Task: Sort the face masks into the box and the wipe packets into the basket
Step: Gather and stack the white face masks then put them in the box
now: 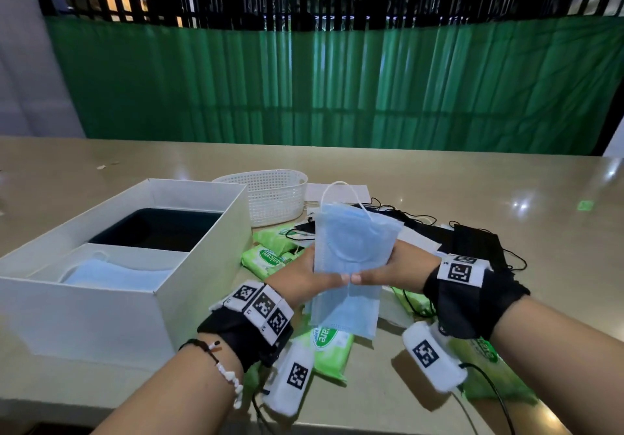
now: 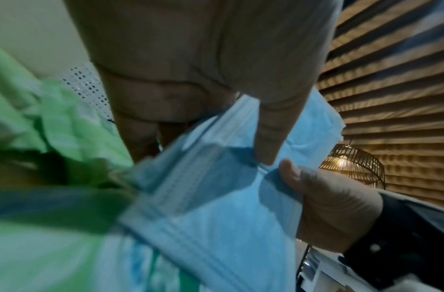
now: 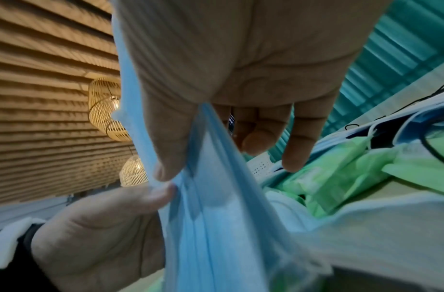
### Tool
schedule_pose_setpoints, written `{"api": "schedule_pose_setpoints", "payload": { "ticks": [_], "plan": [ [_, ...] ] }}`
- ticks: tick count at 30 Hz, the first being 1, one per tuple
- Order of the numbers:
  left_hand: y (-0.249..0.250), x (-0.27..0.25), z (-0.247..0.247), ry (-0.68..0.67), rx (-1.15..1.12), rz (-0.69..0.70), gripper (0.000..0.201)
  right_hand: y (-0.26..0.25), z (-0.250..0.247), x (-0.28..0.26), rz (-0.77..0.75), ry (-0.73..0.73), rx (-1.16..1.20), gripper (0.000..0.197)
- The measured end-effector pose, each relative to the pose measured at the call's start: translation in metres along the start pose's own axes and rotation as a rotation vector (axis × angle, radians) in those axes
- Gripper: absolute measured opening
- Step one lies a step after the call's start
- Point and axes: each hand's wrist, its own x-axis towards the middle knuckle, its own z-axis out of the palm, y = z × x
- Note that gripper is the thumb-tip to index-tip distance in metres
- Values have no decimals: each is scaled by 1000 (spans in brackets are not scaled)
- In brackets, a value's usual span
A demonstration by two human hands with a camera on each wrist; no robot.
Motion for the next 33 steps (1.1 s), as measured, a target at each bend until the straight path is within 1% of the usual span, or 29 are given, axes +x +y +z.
{"api": "schedule_pose_setpoints", "payload": {
  "ticks": [1,2,4,5,7,9,11,12,13,15,17,19,21,23,24,25,26,28,31,33],
  "plan": [
    [-5,-2,1,-41,61,-29,61,1,2,-2,25,-5,-50,64],
    [-9,-3,2,-41,104,-52,51,2,4,-4,62,-24,-127,58],
    [-15,-3,0,39,143,-85,29,2,7,-7,121,-104,-287,50],
    [-16,-3,-1,72,136,-94,22,2,9,-7,138,-131,-318,47],
    [-17,-2,-4,113,102,-101,18,2,10,-7,165,-130,-312,43],
    [-11,-4,-4,150,48,-95,20,2,11,-7,169,-112,-232,37],
    [-2,-6,-6,214,-26,-67,27,2,13,-7,137,-121,-169,33],
    [2,-5,-7,245,-55,-36,27,0,14,-6,115,-123,-143,32],
    [7,-4,-9,266,-79,7,22,-2,15,-5,91,-114,-116,31],
    [14,-4,-11,279,-91,69,7,-2,16,-2,59,-48,-95,25],
    [17,-6,-11,273,-69,96,14,0,15,2,48,29,-103,23],
    [13,-7,-9,242,-15,105,17,2,13,2,64,38,-108,31],
    [5,-9,-6,202,7,101,24,2,11,-2,61,19,-115,41],
    [2,-10,-7,180,22,91,30,-1,8,-7,4,16,-138,60],
    [2,-11,-8,163,39,89,33,-3,7,-8,-16,20,-143,65],
    [3,-11,-9,145,61,80,36,-5,7,-10,-37,28,-144,63],
    [6,-12,-10,129,85,72,39,-8,6,-11,-49,29,-148,56],
    [9,-13,-12,106,145,48,40,-12,6,-12,-66,28,-155,48],
    [11,-15,-12,50,191,33,44,-16,9,-12,-94,85,-200,55],
    [14,-17,-10,49,146,53,40,-21,10,-13,-127,141,-204,48]
  ]
}}
